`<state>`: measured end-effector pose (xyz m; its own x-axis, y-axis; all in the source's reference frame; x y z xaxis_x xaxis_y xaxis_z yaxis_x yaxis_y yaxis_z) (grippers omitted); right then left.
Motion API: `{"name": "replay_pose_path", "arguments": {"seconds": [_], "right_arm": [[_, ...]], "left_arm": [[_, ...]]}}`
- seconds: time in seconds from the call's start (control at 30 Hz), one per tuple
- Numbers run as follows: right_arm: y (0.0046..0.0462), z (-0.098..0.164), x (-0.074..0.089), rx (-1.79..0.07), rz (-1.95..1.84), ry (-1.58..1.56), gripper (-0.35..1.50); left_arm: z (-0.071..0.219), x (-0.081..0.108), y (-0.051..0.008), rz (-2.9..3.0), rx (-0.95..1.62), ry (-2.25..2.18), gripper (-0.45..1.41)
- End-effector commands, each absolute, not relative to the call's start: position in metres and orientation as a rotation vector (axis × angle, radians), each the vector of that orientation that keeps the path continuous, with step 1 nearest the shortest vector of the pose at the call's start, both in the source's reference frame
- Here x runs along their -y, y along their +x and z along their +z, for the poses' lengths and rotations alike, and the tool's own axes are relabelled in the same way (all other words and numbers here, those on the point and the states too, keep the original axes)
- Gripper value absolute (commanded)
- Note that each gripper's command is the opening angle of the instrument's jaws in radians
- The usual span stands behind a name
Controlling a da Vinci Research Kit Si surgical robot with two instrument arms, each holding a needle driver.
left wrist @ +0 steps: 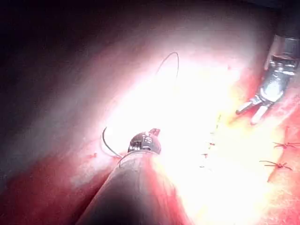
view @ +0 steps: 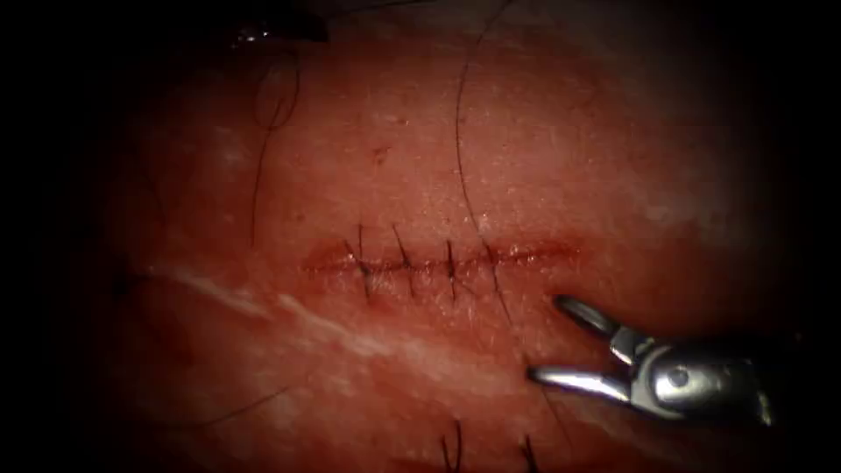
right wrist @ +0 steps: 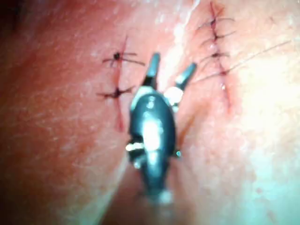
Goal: Wound Closure
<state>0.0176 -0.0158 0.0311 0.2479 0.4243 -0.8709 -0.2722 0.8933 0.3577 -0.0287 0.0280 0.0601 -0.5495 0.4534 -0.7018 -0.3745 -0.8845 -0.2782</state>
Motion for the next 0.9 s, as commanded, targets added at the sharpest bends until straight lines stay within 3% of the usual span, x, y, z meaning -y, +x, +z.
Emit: {"name": "replay_pose_path", "arguments": {"seconds": [0.03,0.17,0.53,0.9], "right_arm": [[0.0182,0.033,0.015,-1.236,0.48,0.147,0.41],[0.0184,0.034,0.013,-1.235,0.484,0.151,0.41],[0.0191,0.035,0.008,-1.288,0.494,0.191,-0.01],[0.0219,0.034,0.002,-1.446,0.435,0.32,-0.01]], "left_arm": [[0.061,-0.027,-0.0294,2.414,0.134,-1.143,-0.45],[0.062,-0.025,-0.0298,2.423,0.151,-1.177,-0.45],[0.06,-0.019,-0.0323,2.491,0.202,-1.195,-0.45],[0.065,-0.015,-0.0384,2.623,0.184,-1.072,-0.45]]}}
